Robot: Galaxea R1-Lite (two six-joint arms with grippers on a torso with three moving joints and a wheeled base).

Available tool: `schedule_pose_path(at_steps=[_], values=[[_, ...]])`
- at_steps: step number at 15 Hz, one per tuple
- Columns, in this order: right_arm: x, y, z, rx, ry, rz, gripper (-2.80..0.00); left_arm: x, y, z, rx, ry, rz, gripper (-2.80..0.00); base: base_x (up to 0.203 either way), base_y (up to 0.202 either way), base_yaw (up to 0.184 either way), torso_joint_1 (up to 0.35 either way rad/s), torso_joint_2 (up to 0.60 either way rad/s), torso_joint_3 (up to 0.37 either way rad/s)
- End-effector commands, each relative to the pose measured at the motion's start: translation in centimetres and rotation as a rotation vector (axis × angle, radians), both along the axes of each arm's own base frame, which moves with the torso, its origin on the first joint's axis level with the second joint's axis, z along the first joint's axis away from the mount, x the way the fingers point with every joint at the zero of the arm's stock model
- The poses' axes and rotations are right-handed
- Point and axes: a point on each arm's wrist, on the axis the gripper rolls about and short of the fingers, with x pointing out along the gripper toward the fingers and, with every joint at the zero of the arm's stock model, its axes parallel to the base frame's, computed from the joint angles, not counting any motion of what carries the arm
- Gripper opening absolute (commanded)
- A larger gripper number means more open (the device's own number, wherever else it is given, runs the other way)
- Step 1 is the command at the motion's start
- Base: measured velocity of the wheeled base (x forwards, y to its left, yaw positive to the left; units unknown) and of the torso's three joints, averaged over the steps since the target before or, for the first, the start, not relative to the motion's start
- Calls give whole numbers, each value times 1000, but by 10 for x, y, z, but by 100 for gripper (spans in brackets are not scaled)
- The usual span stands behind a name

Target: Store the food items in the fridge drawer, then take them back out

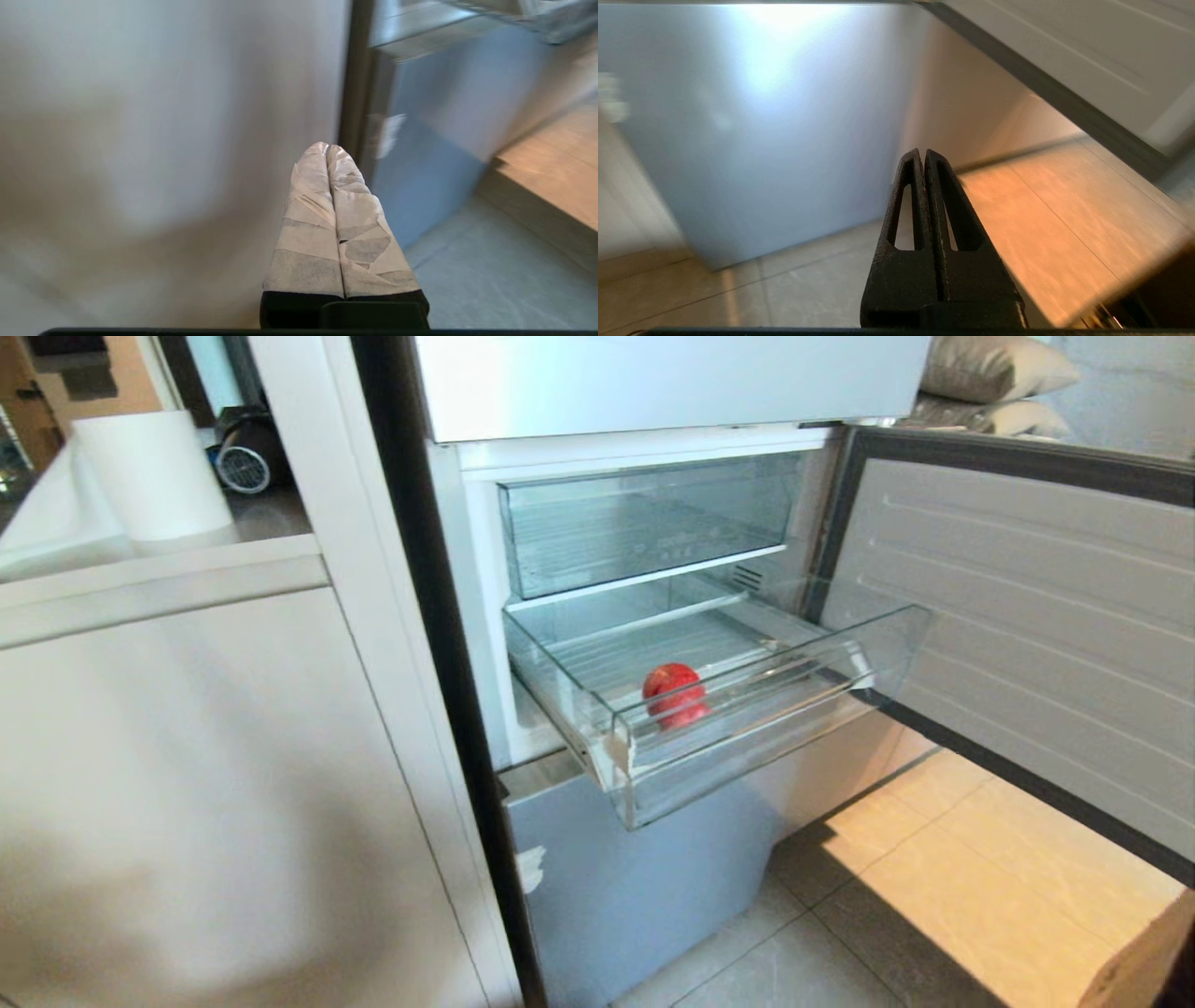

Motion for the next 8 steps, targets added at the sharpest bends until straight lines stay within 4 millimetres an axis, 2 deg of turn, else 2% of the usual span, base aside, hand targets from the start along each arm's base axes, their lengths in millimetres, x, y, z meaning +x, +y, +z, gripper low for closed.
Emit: schedule_pose_path(at_steps=[1, 6, 8], values=[[0, 0, 0, 3, 4, 0, -280, 0, 0, 0, 0, 1, -1, -280, -1, 6, -177, 4, -1, 1], [0, 0, 0, 9, 1, -3, -280, 0, 0, 0, 0, -1, -1, -280, 1, 8, -171, 4, 2, 2], [0, 0, 0, 12, 1, -3, -280, 0, 0, 0, 0, 1, -1, -280, 2, 4, -120, 3, 3, 0]])
